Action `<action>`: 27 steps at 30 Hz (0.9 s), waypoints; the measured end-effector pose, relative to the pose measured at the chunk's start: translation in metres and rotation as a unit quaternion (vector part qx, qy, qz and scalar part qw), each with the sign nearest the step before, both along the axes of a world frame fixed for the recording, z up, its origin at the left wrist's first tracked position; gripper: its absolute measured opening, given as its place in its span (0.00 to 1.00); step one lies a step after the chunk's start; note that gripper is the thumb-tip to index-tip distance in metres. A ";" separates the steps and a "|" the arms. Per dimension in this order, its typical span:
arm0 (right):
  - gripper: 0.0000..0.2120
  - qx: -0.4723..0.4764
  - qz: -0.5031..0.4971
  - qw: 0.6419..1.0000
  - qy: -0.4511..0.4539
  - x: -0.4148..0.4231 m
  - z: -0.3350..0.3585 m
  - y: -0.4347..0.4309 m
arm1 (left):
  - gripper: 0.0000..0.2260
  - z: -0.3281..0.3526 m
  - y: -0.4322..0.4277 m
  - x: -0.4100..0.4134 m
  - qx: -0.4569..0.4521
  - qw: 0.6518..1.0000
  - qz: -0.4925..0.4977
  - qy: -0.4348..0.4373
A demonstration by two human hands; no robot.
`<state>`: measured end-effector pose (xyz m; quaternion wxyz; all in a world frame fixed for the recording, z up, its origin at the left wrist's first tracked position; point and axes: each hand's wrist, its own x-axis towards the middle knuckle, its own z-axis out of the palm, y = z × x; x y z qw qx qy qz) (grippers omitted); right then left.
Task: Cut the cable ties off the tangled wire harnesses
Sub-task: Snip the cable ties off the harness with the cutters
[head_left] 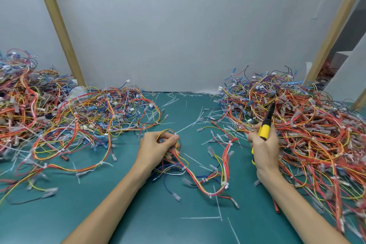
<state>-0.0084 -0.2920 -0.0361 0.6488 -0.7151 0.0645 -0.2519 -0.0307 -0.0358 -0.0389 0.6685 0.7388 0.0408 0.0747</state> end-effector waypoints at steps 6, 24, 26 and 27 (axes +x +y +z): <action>0.11 -0.023 0.014 0.998 0.053 0.001 0.002 -0.001 | 0.07 -0.004 -0.001 0.003 0.035 0.999 -0.011 -0.007; 0.12 -0.289 0.024 0.953 -0.091 -0.015 0.022 -0.001 | 0.07 -0.002 -0.002 0.000 0.101 0.994 -0.015 -0.028; 0.11 -0.309 0.067 0.940 -0.130 -0.024 0.029 0.012 | 0.07 -0.001 -0.003 -0.002 0.126 0.991 -0.008 -0.038; 0.10 -0.317 0.093 0.933 -0.145 -0.030 0.031 0.019 | 0.07 0.000 -0.004 -0.002 0.143 0.989 -0.004 -0.047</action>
